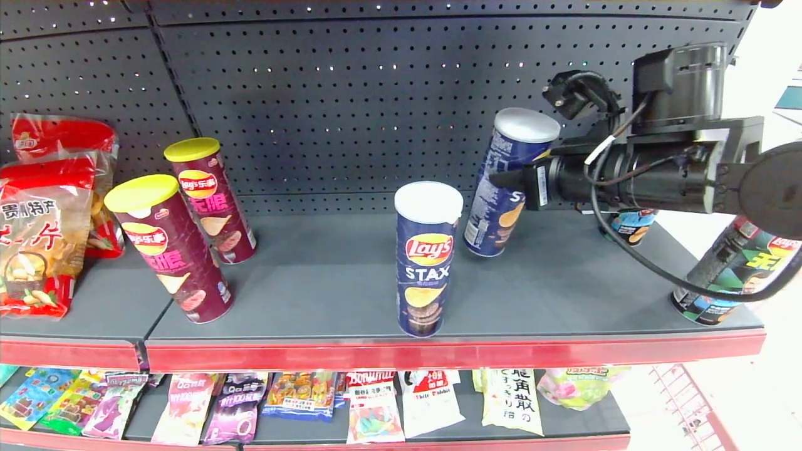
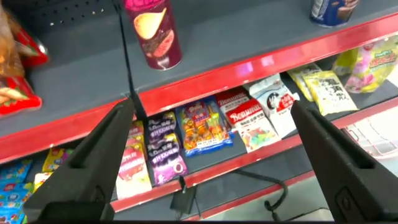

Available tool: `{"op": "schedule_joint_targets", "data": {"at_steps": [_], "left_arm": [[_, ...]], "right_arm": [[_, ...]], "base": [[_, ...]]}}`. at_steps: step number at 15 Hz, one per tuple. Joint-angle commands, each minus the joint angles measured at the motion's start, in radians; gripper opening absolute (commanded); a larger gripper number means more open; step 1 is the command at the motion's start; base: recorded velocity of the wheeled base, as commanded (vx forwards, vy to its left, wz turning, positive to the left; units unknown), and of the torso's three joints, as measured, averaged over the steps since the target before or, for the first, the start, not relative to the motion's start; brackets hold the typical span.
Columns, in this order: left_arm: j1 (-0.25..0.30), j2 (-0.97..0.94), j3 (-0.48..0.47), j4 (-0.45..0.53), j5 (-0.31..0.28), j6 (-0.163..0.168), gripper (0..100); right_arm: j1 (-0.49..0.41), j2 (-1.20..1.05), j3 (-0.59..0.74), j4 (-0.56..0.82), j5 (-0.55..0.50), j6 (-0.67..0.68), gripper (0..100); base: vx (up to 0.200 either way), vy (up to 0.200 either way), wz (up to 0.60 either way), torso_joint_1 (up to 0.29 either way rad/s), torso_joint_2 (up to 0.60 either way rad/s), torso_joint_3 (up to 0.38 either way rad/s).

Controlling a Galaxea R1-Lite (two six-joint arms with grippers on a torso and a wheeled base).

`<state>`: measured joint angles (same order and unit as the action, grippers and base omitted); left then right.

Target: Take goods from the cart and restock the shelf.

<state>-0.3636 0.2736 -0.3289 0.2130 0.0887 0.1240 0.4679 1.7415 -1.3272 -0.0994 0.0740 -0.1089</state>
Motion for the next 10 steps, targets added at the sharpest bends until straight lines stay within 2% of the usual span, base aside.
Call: {"op": "schedule_joint_targets", "data": {"at_steps": [1,6,10], "left_arm": [[0.000,-0.021,0.004,0.008,0.003,0.000,100],[0.000,-0.093,0.021,0.048,0.003,0.000,100],[0.000,-0.094,0.027,0.048,0.003,0.002,100]], "right_arm": [[0.015,0.079,-0.055,0.000,0.000,0.000,0],[0.049,0.170,-0.210,0.086,0.004,0.000,0],[0.071,0.236,-0.288,0.086,0.004,0.000,0]], "base": [[0.000,0.000,0.00,0.000,0.00,0.000],[0.000,0.000,0.00,0.000,0.00,0.000],[0.000,0.000,0.00,0.000,0.00,0.000]]}}
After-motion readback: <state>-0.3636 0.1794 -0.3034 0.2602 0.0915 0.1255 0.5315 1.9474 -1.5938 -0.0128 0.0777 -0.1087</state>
